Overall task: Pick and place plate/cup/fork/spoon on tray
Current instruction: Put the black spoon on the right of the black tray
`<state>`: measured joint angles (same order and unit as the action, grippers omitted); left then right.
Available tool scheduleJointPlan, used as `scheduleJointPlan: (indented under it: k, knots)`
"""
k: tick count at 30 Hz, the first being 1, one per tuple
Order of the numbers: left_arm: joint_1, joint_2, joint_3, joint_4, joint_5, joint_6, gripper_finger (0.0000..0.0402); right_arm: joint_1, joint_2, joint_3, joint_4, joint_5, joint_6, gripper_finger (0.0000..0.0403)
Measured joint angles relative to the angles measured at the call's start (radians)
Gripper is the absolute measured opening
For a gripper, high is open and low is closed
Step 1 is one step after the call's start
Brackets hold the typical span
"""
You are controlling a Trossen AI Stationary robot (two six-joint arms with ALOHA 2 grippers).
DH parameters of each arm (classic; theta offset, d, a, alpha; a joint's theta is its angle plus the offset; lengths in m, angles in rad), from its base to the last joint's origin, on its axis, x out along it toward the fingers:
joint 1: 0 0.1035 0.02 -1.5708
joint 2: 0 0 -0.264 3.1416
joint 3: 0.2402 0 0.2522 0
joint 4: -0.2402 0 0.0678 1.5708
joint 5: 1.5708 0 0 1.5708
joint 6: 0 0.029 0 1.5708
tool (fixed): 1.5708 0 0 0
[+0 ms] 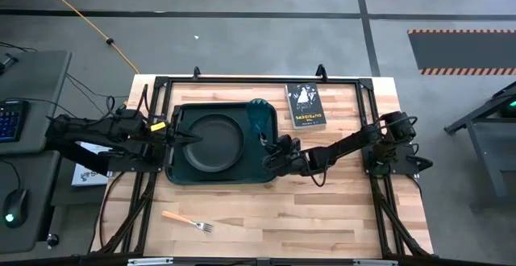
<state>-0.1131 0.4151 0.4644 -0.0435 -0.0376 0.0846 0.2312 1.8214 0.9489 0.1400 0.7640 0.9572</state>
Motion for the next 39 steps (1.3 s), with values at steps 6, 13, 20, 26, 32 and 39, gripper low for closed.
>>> scheduleJointPlan:
  k: [6, 13, 20, 26, 32, 39]
  knots:
    - [0.0, 0.0, 0.0, 0.012, 0.0, 0.006, 0.0, 0.007, 0.0, 0.0, 0.005, 0.006, 0.031, 0.0]
    - [0.0, 0.004, 0.0, 0.005, 0.0, -0.002, 0.0, 0.006, 0.034, 0.0, 0.01, 0.018, 0.176, 0.0]
    - [0.0, 0.004, 0.0, 0.005, 0.0, 0.013, 0.0, -0.012, 0.117, -0.001, 0.127, 0.052, 0.191, 0.0]
    - [0.0, 0.001, 0.0, 0.026, 0.0, -0.002, 0.0, -0.031, 0.132, -0.001, 0.202, 0.098, 0.198, 0.0]
    - [0.0, 0.001, 0.0, 0.026, 0.0, -0.016, 0.0, -0.022, 0.132, -0.001, 0.205, 0.178, 0.3, 0.0]
    - [0.0, 0.001, 0.0, 0.026, 0.0, -0.028, 0.0, -0.022, 0.199, 0.0, 0.323, 0.157, 0.348, 0.0]
